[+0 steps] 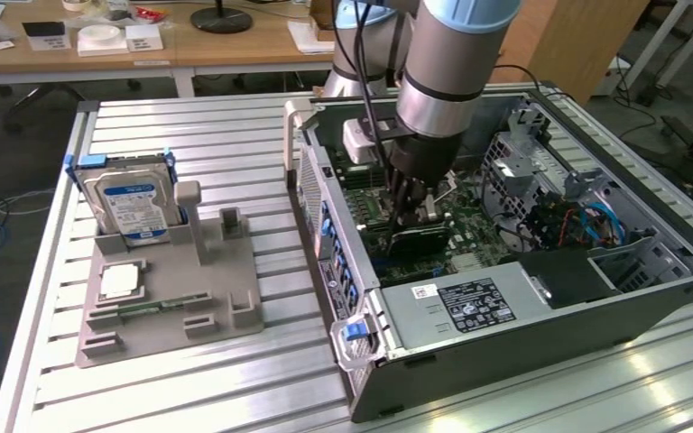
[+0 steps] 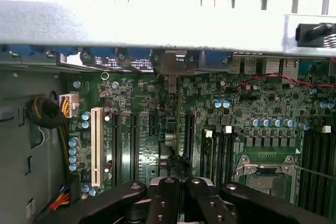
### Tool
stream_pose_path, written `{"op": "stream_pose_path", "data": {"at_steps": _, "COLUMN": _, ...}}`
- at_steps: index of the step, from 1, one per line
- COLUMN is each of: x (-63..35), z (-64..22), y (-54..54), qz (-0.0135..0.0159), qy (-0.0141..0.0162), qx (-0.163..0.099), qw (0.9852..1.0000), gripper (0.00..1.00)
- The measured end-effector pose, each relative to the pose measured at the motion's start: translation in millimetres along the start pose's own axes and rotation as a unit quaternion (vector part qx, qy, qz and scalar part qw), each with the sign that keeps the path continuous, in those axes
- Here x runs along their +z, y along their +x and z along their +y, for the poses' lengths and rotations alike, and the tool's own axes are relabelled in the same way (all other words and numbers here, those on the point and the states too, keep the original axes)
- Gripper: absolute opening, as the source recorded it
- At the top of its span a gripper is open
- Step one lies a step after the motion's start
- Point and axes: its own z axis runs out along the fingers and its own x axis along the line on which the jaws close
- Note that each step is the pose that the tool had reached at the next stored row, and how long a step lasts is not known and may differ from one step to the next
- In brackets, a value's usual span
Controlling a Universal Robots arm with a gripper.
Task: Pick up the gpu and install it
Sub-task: 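Press down on the gpu until it lock into place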
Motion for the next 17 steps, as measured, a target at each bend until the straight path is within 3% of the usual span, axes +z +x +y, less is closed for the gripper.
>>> {"op": "stream_pose_path", "data": {"at_steps": 11, "x": 8.9, "z": 1.4, "y": -0.8, "qz": 0.0001, "qy": -0.0013, "qx": 0.0, "qw": 1.0, "gripper": 0.1}}
{"op": "stream_pose_path", "data": {"at_steps": 17, "x": 8.4, "z": 1.3, "y": -0.9, "qz": -0.0004, "qy": -0.0014, "qx": 0.0, "qw": 1.0, "gripper": 0.1}}
